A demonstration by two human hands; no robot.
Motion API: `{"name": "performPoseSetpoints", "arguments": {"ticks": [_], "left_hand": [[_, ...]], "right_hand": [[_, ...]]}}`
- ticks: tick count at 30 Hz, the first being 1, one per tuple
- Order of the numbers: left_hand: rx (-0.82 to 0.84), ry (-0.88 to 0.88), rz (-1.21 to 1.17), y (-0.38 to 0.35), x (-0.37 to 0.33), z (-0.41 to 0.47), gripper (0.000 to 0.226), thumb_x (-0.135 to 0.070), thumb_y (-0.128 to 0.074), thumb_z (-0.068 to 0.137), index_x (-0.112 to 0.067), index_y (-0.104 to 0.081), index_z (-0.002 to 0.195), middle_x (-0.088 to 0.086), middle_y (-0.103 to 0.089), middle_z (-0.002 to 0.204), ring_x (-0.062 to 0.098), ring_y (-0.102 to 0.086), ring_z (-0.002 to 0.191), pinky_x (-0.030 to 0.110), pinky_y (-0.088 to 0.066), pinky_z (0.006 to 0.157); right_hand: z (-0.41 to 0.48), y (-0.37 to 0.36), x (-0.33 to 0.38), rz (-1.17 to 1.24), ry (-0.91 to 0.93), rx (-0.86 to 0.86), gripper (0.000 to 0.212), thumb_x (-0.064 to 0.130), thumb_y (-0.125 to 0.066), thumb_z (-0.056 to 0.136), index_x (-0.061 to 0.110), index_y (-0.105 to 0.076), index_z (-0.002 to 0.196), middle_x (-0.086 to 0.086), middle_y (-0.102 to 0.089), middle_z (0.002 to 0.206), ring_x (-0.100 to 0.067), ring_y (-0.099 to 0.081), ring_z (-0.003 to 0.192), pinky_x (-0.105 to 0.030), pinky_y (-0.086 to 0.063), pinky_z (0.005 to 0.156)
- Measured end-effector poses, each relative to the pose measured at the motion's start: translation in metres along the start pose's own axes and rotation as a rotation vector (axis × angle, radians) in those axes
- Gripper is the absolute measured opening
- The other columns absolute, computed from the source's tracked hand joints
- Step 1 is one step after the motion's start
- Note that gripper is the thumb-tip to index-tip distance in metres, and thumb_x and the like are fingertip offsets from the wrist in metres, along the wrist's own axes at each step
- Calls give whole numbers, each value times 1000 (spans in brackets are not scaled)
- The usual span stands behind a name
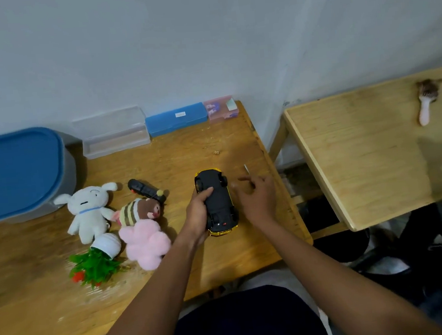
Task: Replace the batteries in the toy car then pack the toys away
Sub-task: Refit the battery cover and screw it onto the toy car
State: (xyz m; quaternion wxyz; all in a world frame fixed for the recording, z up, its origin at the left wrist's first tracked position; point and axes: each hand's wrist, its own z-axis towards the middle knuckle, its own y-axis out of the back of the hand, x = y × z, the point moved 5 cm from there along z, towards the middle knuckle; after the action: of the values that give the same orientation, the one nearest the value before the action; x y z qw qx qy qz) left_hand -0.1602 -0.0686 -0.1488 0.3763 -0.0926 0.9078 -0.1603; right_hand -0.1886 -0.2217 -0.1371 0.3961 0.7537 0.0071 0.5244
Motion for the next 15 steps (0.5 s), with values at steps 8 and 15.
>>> {"name": "performPoseSetpoints", "arguments": {"ticks": [8, 15], "left_hand": [[50, 12, 100, -13, -5, 18, 35, -15, -49, 101, -13, -52, 135, 11, -68, 104, 27, -67, 79, 36, -57, 63], [72, 13, 135, -12, -4, 21, 32, -13, -47, 101, -12, -53, 132, 15, -64, 108, 30, -64, 80, 39, -56, 68]], "right_hand": [[37, 15, -4, -543, 201, -34, 17, 38, -67, 88, 30, -75, 102, 0, -53, 113, -21, -45, 108, -32, -38, 88], [37, 9, -4, -646, 244, -57, 16, 38, -67, 87, 27, -76, 93, -2, -56, 118, -26, -47, 112, -43, -36, 89]]}}
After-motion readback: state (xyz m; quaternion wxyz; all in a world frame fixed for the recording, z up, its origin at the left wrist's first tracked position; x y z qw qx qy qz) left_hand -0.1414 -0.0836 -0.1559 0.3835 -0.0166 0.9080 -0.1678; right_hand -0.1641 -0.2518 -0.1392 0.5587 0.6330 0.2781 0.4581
